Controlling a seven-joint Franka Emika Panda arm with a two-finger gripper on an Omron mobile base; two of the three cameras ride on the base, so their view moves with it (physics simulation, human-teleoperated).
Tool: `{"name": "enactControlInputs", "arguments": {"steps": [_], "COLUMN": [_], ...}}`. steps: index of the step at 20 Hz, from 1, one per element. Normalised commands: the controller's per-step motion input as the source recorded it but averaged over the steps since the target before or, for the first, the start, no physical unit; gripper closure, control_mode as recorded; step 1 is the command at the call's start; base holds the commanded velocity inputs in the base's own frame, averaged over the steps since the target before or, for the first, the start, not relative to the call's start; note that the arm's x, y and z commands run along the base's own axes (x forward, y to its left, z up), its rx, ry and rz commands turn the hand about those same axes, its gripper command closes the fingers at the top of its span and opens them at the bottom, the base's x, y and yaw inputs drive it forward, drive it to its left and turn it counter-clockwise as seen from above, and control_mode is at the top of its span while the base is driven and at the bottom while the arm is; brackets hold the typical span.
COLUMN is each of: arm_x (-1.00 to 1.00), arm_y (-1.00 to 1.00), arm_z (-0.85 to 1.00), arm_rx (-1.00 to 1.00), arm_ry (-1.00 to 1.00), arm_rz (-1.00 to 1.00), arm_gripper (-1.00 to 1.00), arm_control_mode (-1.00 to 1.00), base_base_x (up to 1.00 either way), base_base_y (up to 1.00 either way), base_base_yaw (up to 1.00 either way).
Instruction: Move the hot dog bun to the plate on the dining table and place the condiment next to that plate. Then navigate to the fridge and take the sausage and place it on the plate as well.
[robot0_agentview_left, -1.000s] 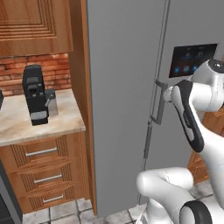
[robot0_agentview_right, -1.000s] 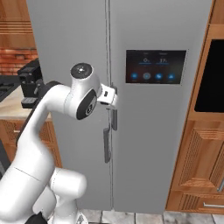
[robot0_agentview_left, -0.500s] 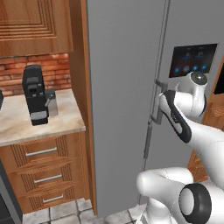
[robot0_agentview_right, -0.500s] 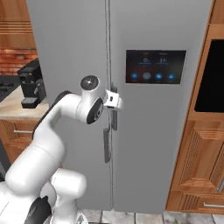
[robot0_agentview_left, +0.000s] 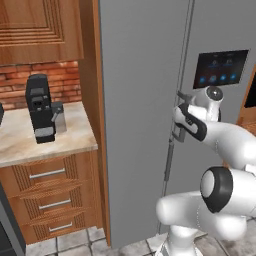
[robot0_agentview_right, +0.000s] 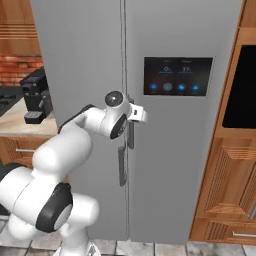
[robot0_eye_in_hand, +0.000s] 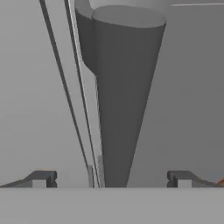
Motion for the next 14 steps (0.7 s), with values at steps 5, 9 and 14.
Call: {"name": "enactControlInputs", "arguments": {"steps": [5, 9, 14], "arm_x": [0.68, 0.54, 0.51], "arm_y": [-0.27, -0.26, -0.12], "arm_z": [-0.07, -0.16, -0.23], "arm_rx": [0.0, 0.0, 0.0], "arm_ry": [0.0, 0.0, 0.0], "arm_rz": [0.02, 0.02, 0.03], "arm_gripper": [-1.0, -1.0, -1.0], "arm_control_mode": [-1.0, -1.0, -1.0], "base_base_x": [0.0, 0.0, 0.0], "base_base_y": [0.0, 0.0, 0.0], "base_base_yaw": [0.0, 0.0, 0.0]}}
